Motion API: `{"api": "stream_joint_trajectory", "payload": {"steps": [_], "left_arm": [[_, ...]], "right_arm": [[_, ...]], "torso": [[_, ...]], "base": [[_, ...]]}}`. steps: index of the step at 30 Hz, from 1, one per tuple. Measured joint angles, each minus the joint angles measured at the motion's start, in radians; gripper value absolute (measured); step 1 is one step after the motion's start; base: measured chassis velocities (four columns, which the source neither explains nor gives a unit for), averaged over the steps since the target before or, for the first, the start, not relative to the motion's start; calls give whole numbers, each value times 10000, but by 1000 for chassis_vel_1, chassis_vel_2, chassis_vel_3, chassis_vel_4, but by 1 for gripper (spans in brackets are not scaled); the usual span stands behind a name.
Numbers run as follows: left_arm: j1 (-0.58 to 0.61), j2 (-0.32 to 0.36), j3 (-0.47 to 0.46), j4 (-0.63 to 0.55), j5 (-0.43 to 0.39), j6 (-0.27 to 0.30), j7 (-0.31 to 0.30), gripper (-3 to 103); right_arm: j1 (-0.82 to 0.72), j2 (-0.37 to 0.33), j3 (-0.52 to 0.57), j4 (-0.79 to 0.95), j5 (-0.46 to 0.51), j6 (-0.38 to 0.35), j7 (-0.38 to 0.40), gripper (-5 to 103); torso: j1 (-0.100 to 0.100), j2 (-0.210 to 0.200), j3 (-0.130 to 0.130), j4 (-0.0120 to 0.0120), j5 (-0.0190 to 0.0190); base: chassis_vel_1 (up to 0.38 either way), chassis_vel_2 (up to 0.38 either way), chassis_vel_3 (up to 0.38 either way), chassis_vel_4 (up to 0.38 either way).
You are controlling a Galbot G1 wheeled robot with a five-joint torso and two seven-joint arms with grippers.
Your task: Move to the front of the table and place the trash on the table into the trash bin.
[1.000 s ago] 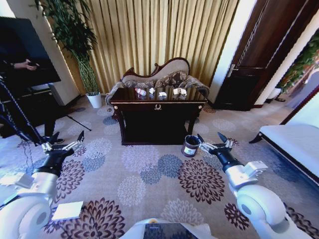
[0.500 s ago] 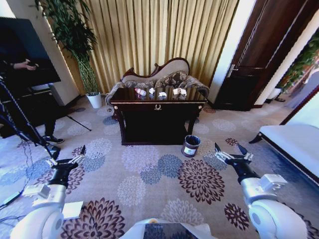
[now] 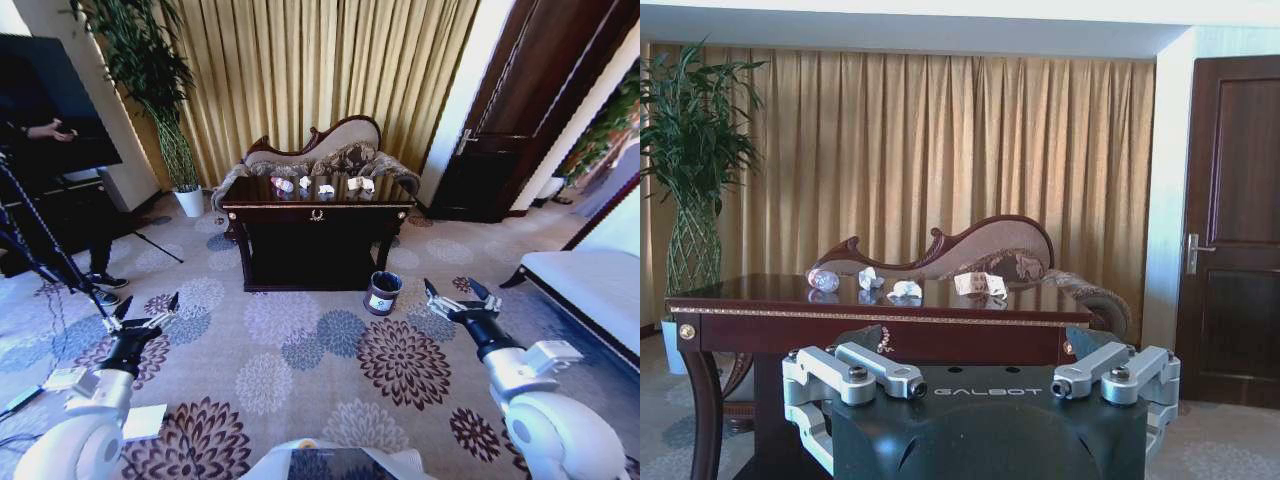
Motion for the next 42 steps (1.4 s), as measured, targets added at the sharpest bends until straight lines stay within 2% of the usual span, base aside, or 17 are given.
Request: {"api": "stream_joint_trajectory", "payload": {"steps": [3, 5, 6, 8, 13, 17, 21, 33, 42], "left_arm": [[-46, 19, -6, 54, 102, -187, -10, 100], [-122, 40, 14, 145, 165, -810, -28, 100], [-160, 41, 38, 123, 86, -946, -115, 100], [-179, 40, 50, 53, -23, -968, -199, 100], [-240, 60, -18, -266, -137, -797, -324, 100], [-228, 98, -122, -388, -138, -257, -254, 100], [-201, 74, -141, -390, -132, -132, -191, 100], [-94, 53, -326, -279, -114, -148, -16, 100], [-47, 19, -341, -184, -106, -317, 50, 100]], "right_arm": [[69, 16, -4, -50, -149, -1, -20, 100], [125, 25, -20, -121, -186, -30, -21, 100], [126, 42, -35, -159, -196, -36, -22, 100], [121, 73, -57, -195, -209, -36, -22, 100], [35, 244, -146, -319, -385, 68, -19, 100], [-32, 270, -129, -230, -452, 180, -9, 100], [-41, 238, -86, -100, -455, 33, 1, 100], [-49, 238, -128, -15, -474, -63, 21, 100], [-48, 233, -119, 46, -475, -434, 24, 100]], "torso": [[0, 0, 0, -1, 1], [0, -1, 0, 0, 0], [0, 0, 0, -1, -1], [0, 0, 0, -1, -1], [0, 0, 0, -1, 2], [0, 0, 0, -1, 0], [0, 0, 1, 0, 0], [0, 0, 0, 0, 0], [0, 0, 0, 0, 0]], "base": [[0, 0, 0, 0], [0, 0, 0, 0], [0, 0, 0, 0], [0, 0, 0, 0], [0, 0, 0, 0], [0, 0, 0, 0], [0, 0, 0, 0], [0, 0, 0, 0], [0, 0, 0, 0]]}}
